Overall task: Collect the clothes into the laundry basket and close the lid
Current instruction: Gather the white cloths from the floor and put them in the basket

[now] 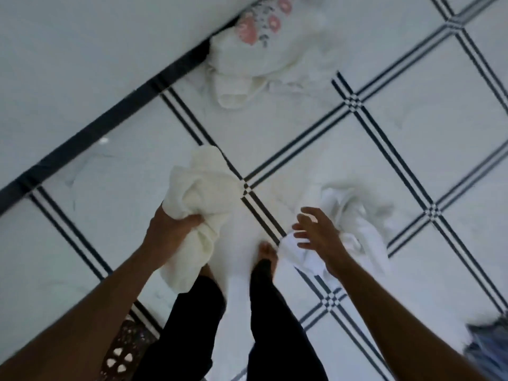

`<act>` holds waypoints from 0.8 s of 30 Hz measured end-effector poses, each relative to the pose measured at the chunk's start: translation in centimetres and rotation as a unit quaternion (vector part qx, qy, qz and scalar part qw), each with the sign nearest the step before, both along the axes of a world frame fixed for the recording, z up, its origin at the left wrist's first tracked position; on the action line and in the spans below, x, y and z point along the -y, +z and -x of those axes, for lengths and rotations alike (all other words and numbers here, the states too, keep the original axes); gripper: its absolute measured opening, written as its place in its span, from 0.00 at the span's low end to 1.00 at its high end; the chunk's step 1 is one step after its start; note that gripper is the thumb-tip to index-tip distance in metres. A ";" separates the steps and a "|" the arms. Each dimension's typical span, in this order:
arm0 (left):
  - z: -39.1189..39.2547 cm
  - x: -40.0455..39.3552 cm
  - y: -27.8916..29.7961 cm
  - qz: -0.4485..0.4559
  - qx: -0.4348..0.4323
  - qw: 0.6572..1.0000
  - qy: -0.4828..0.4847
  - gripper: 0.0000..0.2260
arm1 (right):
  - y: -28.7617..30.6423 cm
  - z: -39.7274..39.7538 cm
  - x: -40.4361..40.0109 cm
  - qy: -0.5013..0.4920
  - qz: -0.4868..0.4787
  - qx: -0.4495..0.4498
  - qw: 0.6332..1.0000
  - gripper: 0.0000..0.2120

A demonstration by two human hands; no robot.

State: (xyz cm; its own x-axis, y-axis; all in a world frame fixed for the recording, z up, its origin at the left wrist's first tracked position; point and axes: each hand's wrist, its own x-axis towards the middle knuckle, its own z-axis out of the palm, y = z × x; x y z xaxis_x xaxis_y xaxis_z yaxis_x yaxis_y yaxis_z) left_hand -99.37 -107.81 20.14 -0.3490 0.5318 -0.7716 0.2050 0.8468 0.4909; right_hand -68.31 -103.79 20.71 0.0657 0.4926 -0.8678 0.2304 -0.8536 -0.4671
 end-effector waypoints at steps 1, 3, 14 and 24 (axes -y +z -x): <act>-2.9 0.4 0.3 0.000 -0.001 1.000 -0.026 0.40 | -0.8 -2.9 2.7 -0.019 0.019 0.024 0.999 0.12; -7.4 1.1 0.4 0.017 -0.009 0.999 -0.050 0.41 | -2.7 -7.3 6.9 -0.035 0.036 0.054 0.997 0.21; -32.2 3.7 -14.9 0.031 -0.037 0.994 -0.103 0.39 | -15.5 -29.7 16.6 -0.159 0.071 0.182 0.968 0.45; -41.3 1.5 -31.4 -0.001 -0.016 0.990 -0.141 0.35 | -31.9 -33.9 6.9 -0.133 -0.004 0.049 0.990 0.49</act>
